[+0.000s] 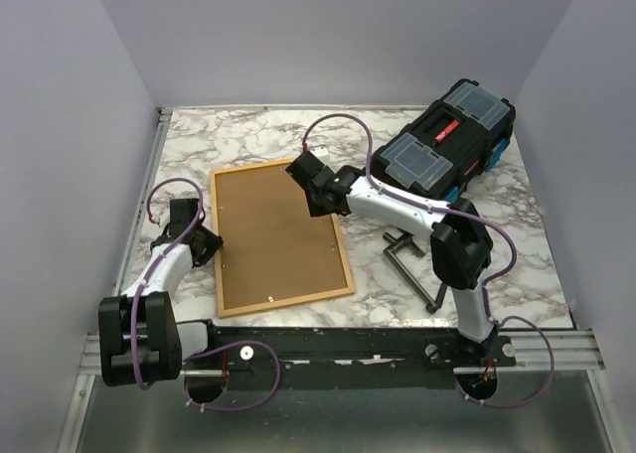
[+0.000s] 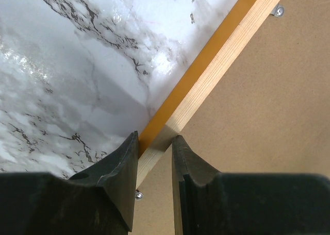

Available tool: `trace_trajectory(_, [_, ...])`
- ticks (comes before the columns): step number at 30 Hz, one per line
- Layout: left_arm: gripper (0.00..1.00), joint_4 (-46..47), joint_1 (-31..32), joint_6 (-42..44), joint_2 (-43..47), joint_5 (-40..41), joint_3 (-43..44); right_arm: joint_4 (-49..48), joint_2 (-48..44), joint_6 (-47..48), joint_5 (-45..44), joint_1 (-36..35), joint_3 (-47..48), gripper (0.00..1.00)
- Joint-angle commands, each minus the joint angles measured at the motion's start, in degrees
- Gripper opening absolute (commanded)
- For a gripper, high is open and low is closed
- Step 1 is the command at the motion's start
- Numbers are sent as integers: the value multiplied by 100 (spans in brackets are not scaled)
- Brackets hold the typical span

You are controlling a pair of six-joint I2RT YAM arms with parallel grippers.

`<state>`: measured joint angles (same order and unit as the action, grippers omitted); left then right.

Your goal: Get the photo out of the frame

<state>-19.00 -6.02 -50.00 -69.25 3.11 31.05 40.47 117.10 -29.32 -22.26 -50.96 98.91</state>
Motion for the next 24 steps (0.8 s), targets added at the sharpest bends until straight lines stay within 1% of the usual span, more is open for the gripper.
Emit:
trace_trajectory(1, [0, -15, -12, -443, 164, 163, -143, -284, -452, 307, -162, 58, -78, 1])
trace_trajectory(3, [0, -31, -1, -399, 199, 171, -151, -720, -521, 654, -118, 171, -226, 1])
trace_trajectory(7, [0, -71, -4, -363, 245, 174, -181, -849, -298, 1133, -105, 407, 35, 1])
trace_trajectory(11, [0, -72, -5, -346, 263, 181, -187, -1387, -89, 1700, 78, 531, 33, 1])
trace_trajectory(15, [0, -91, -7, -327, 238, 168, -129, -1390, 225, 1925, 51, 620, 333, 1])
trace_trajectory(19, [0, -74, -11, -310, 181, 163, -108, -1559, 369, 1978, 316, 677, 339, 1])
trace_trajectory(24, [0, -38, -11, -309, 140, 149, -125, -1577, 541, 2001, 239, 678, 348, 1])
